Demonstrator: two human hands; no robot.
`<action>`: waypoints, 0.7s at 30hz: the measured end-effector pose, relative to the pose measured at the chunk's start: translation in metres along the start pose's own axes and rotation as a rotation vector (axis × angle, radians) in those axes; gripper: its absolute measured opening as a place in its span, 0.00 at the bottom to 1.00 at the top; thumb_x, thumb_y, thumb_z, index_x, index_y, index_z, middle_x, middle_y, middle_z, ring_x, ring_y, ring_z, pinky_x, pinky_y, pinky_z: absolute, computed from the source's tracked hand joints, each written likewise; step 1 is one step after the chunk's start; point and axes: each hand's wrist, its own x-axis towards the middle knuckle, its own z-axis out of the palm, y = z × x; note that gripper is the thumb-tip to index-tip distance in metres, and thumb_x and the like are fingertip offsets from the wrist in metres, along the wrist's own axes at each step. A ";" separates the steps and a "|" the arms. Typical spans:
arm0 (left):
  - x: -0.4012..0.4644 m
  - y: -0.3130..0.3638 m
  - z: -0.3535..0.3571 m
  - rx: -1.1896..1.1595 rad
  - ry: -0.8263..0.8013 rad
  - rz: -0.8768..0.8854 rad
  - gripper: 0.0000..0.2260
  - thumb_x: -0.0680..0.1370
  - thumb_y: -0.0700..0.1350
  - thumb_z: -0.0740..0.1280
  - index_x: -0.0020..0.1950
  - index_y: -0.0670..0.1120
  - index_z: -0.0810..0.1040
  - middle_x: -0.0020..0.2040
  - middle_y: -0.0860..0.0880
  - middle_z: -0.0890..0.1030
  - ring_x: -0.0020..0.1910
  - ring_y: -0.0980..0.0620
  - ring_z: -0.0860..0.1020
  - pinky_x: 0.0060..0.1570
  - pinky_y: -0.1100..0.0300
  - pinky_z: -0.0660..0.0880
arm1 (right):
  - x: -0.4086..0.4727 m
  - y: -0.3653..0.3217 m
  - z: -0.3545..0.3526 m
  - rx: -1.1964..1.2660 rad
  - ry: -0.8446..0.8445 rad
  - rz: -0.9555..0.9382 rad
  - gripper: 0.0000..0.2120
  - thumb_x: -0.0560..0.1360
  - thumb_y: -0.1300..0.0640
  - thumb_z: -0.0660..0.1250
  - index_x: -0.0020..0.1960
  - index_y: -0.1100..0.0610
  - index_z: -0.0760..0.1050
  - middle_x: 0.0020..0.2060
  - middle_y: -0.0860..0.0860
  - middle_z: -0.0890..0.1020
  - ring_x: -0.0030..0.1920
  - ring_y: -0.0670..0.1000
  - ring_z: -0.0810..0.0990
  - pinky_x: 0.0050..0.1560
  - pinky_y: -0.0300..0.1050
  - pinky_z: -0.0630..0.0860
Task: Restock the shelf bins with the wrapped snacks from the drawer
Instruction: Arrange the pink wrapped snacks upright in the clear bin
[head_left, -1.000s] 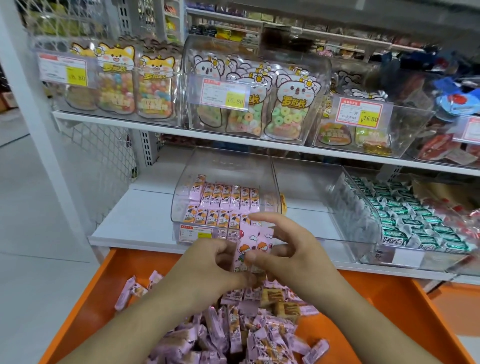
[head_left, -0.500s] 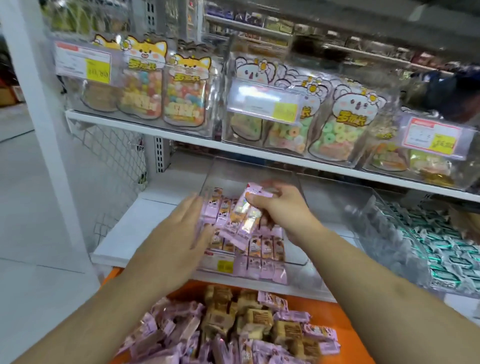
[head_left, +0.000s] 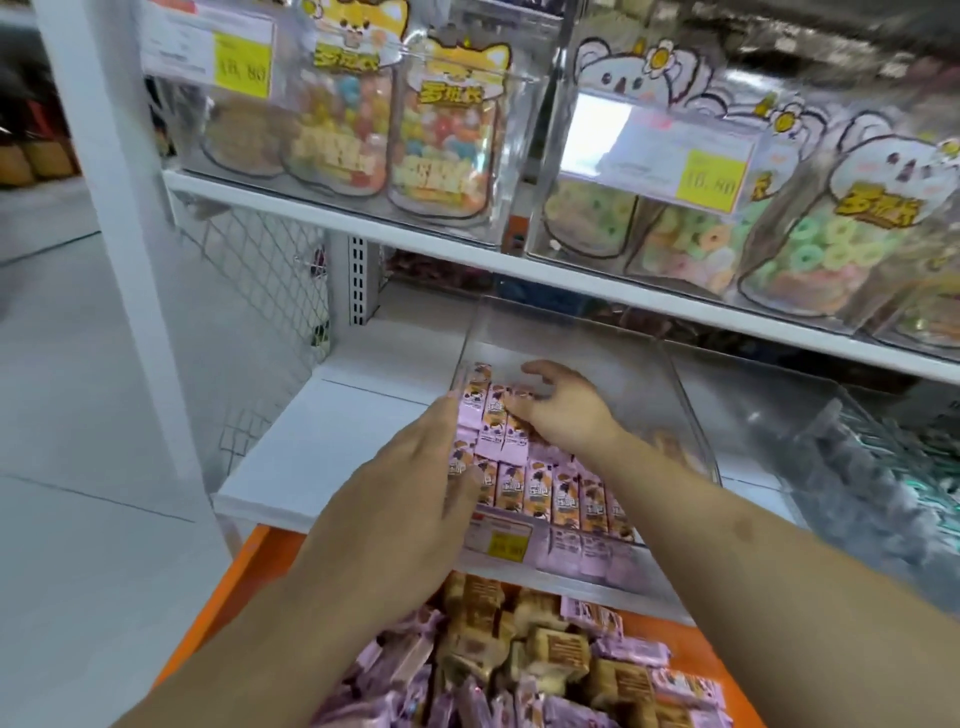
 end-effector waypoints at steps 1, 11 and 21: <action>0.000 0.001 0.000 -0.004 -0.001 -0.001 0.32 0.85 0.61 0.52 0.84 0.60 0.37 0.84 0.61 0.48 0.82 0.59 0.54 0.77 0.58 0.57 | -0.004 0.002 0.000 -0.023 -0.004 -0.033 0.29 0.76 0.49 0.76 0.75 0.48 0.73 0.65 0.48 0.80 0.51 0.50 0.85 0.50 0.45 0.85; 0.001 0.003 0.002 0.000 -0.015 -0.022 0.32 0.85 0.62 0.51 0.83 0.60 0.36 0.84 0.61 0.46 0.82 0.58 0.55 0.78 0.54 0.61 | -0.019 0.002 0.009 -0.334 -0.064 -0.169 0.33 0.73 0.51 0.80 0.75 0.48 0.74 0.70 0.49 0.76 0.68 0.52 0.77 0.66 0.47 0.75; 0.001 -0.003 0.003 0.003 -0.032 -0.017 0.33 0.85 0.62 0.52 0.84 0.60 0.38 0.84 0.63 0.45 0.82 0.60 0.52 0.78 0.56 0.59 | 0.005 0.000 0.014 -0.315 -0.057 -0.102 0.31 0.78 0.55 0.76 0.78 0.49 0.70 0.76 0.52 0.71 0.43 0.47 0.83 0.38 0.33 0.81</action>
